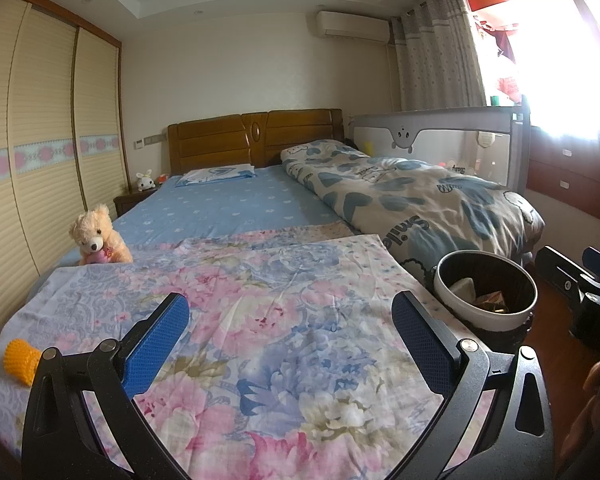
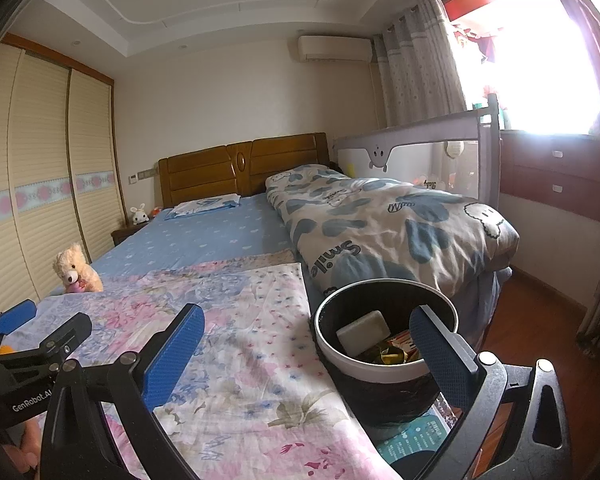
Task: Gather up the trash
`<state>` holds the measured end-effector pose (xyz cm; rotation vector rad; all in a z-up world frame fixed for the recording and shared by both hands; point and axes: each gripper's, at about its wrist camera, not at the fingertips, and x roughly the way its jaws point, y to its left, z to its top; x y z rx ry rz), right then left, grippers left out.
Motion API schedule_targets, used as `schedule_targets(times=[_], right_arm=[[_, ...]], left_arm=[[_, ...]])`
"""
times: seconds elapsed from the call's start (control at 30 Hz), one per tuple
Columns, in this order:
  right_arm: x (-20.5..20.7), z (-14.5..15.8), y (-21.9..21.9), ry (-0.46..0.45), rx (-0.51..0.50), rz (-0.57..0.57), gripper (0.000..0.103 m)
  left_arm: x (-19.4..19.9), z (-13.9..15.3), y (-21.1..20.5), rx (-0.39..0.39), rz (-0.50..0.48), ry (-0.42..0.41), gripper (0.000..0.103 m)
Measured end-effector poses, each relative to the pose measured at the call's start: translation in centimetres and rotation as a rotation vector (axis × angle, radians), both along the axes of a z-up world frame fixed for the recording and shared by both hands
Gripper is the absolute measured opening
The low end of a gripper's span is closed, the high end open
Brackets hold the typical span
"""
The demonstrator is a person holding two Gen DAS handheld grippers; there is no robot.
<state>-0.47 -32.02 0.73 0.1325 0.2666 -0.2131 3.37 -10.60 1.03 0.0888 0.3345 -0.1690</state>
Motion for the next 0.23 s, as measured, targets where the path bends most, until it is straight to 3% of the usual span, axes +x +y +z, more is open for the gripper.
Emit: schedule_targets(times=[0.23], right_arm=[[-0.15,-0.79,0.85,0.011,0.008,0.003,0.103]], left_arm=[[0.06,-0.74,0.48,-0.005,0.000,0.007,0.103]])
